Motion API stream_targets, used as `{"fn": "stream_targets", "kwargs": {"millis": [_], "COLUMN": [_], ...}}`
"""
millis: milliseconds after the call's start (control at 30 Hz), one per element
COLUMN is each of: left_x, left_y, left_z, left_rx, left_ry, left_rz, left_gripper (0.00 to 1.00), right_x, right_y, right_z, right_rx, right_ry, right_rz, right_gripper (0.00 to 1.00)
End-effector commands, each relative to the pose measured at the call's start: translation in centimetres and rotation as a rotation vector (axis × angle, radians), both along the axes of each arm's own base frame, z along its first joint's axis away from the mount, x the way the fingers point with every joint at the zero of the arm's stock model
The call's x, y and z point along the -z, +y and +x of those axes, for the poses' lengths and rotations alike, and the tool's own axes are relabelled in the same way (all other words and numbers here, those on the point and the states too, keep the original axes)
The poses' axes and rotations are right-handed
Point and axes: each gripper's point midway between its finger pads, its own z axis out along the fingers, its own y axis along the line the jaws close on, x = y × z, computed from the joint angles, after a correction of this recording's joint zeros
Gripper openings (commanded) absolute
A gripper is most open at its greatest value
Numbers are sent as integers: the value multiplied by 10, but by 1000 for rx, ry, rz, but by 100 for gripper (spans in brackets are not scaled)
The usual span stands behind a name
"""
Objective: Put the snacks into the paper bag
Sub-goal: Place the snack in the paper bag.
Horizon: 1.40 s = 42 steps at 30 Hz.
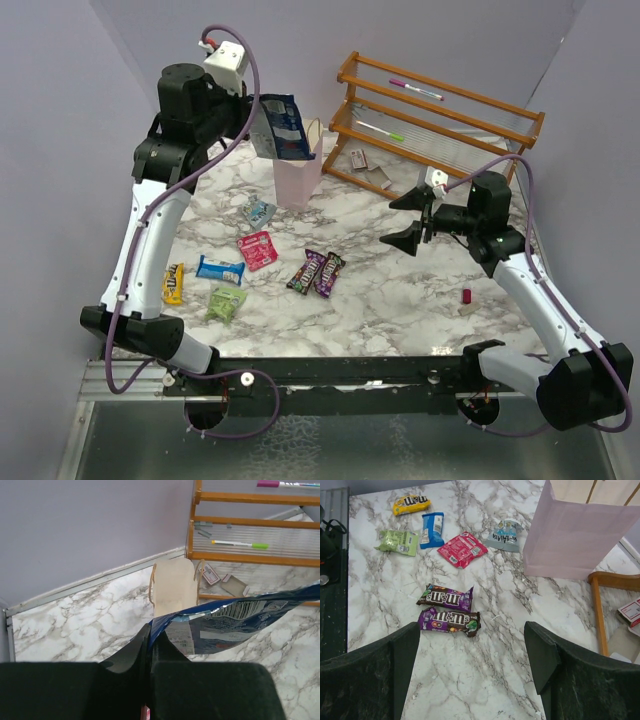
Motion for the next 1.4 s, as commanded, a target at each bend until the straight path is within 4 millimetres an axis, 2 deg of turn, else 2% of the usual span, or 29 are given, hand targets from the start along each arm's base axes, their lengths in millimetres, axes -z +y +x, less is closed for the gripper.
{"fn": "stream_targets", "kwargs": {"millis": [0,200,533,633,767,967,1233,1367], "left_x": [-37,-38,-26,-21,-14,-4,3,4], "left_y": [17,33,50,48,28,7,-13,-21], "left_z": [7,20,39,43,41,34,18,16], "left_rx": [-156,-293,-482,-484,-384,-281,-218,-201], "left_ry": [-122,-138,-88,-67,-29,18,35,32], "left_rz": [-152,-236,-360,-376,-393,-389,-357,-342], "left_gripper": [0,0,0,0,0,0,0,0], "right_x": [-1,2,5,6,4,-15,-56,-69], "right_y": [-1,-1,0,0,9,52,129,155], "right_z": [5,7,8,8,6,28,56,79], "right_rx": [16,18,16,11,-42,-109,-154,-126], "right_ry": [-16,-8,5,14,64,109,61,87], "right_rz": [4,3,1,5,46,42,65,102], "right_gripper": [85,85,85,85,85,79,77,67]}}
